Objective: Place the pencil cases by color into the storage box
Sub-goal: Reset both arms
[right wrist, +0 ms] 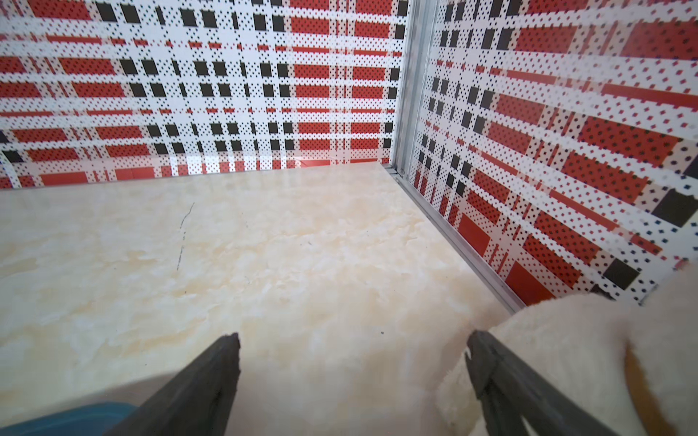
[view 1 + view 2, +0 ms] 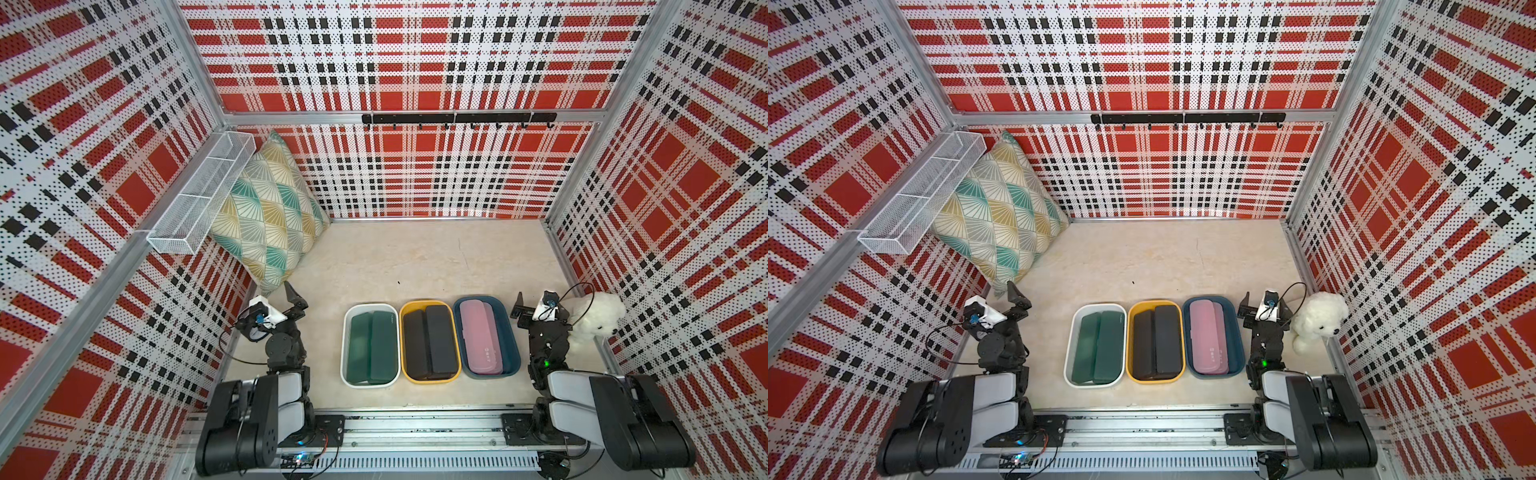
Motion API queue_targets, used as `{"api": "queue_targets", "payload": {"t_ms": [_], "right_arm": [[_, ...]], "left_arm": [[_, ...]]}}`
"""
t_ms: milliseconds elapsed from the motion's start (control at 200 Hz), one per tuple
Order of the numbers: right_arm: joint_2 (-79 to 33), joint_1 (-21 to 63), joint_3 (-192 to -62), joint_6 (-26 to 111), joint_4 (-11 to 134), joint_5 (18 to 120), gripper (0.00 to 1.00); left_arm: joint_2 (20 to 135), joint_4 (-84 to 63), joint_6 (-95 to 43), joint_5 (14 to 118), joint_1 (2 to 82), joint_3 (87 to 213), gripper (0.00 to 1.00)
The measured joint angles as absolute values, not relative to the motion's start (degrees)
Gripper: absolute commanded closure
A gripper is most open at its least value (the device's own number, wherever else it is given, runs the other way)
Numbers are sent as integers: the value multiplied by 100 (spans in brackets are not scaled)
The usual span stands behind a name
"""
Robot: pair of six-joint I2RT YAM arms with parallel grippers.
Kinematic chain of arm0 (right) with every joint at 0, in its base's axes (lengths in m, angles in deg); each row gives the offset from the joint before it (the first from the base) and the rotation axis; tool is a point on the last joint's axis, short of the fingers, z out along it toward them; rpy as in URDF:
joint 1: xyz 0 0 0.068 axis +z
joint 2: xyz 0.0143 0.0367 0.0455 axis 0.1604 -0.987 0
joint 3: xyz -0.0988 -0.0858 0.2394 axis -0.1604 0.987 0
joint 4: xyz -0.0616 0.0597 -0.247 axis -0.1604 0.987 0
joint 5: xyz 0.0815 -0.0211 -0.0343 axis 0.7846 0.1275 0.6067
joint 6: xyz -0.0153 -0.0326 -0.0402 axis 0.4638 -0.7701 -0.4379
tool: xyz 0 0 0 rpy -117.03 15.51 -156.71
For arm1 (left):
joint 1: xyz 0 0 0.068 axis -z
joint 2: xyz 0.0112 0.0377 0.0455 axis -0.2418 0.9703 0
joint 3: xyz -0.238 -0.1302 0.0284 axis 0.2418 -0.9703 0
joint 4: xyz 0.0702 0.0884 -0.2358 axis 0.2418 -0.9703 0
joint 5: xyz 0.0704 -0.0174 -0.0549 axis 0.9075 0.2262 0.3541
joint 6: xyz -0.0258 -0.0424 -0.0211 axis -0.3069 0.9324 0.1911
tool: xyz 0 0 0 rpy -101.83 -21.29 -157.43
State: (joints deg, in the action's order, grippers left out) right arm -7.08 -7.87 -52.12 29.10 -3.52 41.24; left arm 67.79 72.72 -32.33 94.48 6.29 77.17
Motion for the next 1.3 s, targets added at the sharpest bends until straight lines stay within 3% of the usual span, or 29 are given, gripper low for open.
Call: {"api": "queue_targets", "payload": {"t_ms": [180, 401, 651, 797, 942, 1122, 1303], "right_arm": [[-2026, -868, -5508, 3020, -1364, 4710, 0], [-2393, -868, -6688, 2832, -549, 5656, 0], [-2380, -868, -6771, 2755, -81, 5966, 0], [-2380, -870, -6771, 2755, -14, 6028, 0], [-2380, -868, -6771, 2751, 10, 6045, 0], [-2380, -870, -6771, 2751, 35, 6047, 0], [-2380, -870, -6771, 2751, 45, 6045, 0]], "left_arm": [[7850, 7628, -3174, 8900, 616, 7717, 15], [7869, 7733, -3312, 8681, 765, 7717, 15], [6081, 7648, -3382, 8841, 811, 7717, 14], [4733, 6913, -3518, 9123, 828, 7717, 8], [4304, 6504, -3443, 9298, 762, 7717, 7], [5743, 6859, -3288, 9223, 852, 7717, 10], [8090, 7593, -3566, 9099, 1221, 7728, 1]]}}
